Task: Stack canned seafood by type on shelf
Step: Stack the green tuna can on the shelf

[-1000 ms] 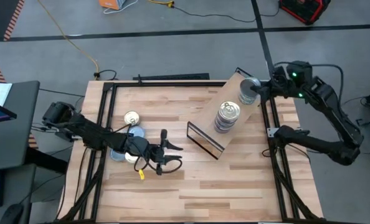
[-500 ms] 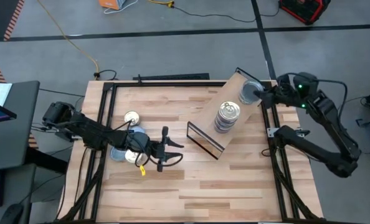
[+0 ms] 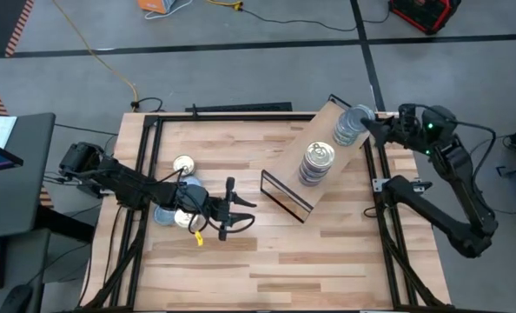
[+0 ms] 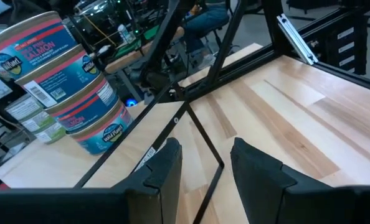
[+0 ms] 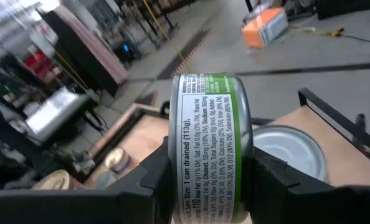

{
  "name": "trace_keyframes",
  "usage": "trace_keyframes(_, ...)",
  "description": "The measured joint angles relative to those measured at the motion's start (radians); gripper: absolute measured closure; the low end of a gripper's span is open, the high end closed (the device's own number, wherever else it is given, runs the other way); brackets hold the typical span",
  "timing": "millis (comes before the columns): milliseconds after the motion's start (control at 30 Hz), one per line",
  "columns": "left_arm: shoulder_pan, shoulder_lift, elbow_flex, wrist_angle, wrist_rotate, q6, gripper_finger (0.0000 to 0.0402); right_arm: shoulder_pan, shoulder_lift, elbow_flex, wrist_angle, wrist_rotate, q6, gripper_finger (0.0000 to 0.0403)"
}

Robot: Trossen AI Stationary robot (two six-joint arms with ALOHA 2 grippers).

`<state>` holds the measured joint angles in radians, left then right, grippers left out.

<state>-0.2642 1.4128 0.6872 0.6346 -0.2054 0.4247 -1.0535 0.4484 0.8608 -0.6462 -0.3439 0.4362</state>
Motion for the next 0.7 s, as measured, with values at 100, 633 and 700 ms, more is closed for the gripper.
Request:
trace_keyframes(100, -0.006, 0.000, 0.000, 0.000, 0.000, -0.015, 0.0272, -0.001, -0.051, -0.082, 0.068, -0.001, 0.047, 0.0229)
trace_keyframes(633, -0.025, 0.000, 0.002, 0.008, 0.000, -0.074, 0.0272, -0.003, -0.246, -0.381, 0.415, 0.124, 0.441, 0.0229)
trace_keyframes(700, -0.025, 0.000, 0.002, 0.008, 0.000, -0.091, 0.0272, -0.003, -0.242, -0.393, 0.413, 0.143, 0.467, 0.0229)
